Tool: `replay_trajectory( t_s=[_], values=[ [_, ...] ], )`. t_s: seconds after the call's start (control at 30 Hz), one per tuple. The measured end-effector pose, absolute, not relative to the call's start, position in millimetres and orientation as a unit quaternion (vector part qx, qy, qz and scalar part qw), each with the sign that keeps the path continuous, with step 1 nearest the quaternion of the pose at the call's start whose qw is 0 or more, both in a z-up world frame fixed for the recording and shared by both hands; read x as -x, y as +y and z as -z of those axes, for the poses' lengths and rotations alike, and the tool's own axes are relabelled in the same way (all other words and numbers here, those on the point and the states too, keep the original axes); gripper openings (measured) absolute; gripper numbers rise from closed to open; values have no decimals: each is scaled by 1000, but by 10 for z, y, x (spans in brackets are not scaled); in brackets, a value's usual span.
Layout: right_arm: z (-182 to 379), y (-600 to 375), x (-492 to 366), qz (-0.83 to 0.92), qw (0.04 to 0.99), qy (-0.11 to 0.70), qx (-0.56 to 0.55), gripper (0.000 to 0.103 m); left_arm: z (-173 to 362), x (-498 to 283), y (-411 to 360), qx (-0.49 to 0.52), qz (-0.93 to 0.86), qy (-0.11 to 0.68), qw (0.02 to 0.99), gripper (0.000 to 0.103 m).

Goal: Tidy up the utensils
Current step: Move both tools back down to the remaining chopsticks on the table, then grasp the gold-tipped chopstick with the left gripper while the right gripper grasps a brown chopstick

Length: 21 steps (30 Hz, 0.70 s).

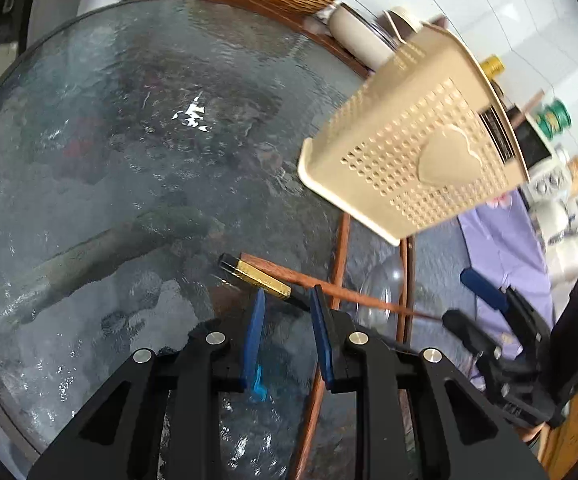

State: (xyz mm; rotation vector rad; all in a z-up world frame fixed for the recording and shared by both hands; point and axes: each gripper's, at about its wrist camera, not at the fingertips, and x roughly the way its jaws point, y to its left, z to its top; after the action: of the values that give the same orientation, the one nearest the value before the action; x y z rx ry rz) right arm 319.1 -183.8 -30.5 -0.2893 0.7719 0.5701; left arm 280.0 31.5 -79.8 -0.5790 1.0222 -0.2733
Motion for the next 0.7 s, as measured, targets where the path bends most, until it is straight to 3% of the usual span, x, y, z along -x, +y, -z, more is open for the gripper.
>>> replay_trajectory(
  t_s=[0.23, 0.4, 0.7],
  values=[
    [347, -1439, -3350, -329, 831, 399, 205, 42, 771, -2982, 272, 262, 117, 485, 826, 23],
    [425, -1249, -3445, -342, 814, 420, 210, 35, 745, -3141, 170, 229, 114, 488, 835, 23],
    [492, -1075, -3588, -341, 805, 448, 186, 29, 716, -3332, 51, 193, 121, 489, 842, 2]
  ],
)
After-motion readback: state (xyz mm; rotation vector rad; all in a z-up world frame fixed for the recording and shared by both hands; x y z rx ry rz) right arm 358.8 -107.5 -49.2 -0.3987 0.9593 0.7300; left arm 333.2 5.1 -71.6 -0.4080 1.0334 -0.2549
